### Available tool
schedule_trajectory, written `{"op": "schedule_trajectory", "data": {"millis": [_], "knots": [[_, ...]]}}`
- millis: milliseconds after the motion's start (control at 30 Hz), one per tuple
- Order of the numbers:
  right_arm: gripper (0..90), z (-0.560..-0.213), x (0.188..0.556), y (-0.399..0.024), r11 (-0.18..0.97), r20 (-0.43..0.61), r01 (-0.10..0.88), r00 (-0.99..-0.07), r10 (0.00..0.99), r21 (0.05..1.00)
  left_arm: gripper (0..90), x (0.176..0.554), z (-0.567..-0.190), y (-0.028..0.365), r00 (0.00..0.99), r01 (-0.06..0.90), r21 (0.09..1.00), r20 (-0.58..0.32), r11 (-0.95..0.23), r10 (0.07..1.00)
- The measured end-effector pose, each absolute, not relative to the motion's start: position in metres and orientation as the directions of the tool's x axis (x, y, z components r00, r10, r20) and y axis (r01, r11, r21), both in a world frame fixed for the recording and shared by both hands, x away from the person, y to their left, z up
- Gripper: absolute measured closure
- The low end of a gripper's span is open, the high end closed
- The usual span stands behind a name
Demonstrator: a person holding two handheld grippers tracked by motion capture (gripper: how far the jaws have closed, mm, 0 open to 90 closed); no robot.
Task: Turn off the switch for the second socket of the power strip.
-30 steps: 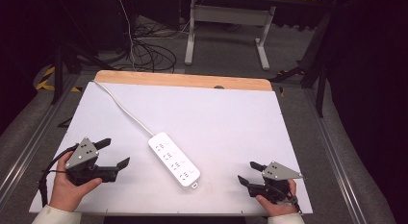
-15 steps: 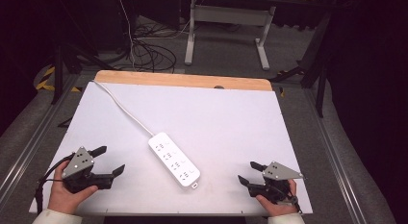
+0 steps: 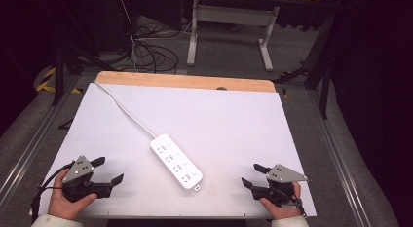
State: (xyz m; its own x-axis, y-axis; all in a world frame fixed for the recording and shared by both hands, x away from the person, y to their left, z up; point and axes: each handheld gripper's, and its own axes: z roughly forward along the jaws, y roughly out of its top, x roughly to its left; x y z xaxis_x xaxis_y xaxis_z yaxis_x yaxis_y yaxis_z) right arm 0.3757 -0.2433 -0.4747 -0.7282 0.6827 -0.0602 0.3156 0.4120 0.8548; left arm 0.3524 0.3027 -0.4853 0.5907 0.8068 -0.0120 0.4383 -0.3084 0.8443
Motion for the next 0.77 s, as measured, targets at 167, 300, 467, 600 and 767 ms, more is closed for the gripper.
{"op": "schedule_trajectory", "data": {"millis": [167,300,467,600,767], "knots": [[34.2,-0.4739,0.375,-0.243,0.408,-0.058,0.314,-0.728,0.683,0.857,11.5,0.3527,-0.4833,0.3038,0.586,0.405,0.859,0.019,-0.313,0.81],[34.2,-0.4743,0.376,-0.2411,0.416,-0.062,0.315,-0.731,0.68,0.853,11.7,0.3507,-0.48,0.304,0.58,0.378,0.867,0.052,-0.325,0.813],[34.2,-0.4744,0.3756,-0.2419,0.413,-0.06,0.316,-0.729,0.682,0.854,12.1,0.3528,-0.4802,0.305,0.576,0.397,0.857,0.046,-0.328,0.816],[34.3,-0.4745,0.3757,-0.2415,0.414,-0.059,0.318,-0.729,0.682,0.853,12.1,0.3516,-0.4786,0.3066,0.571,0.396,0.863,0.036,-0.314,0.82],[34.2,-0.475,0.3761,-0.2403,0.416,-0.06,0.319,-0.729,0.682,0.851,10.8,0.3512,-0.4771,0.3107,0.56,0.411,0.867,0.004,-0.283,0.828]]}}
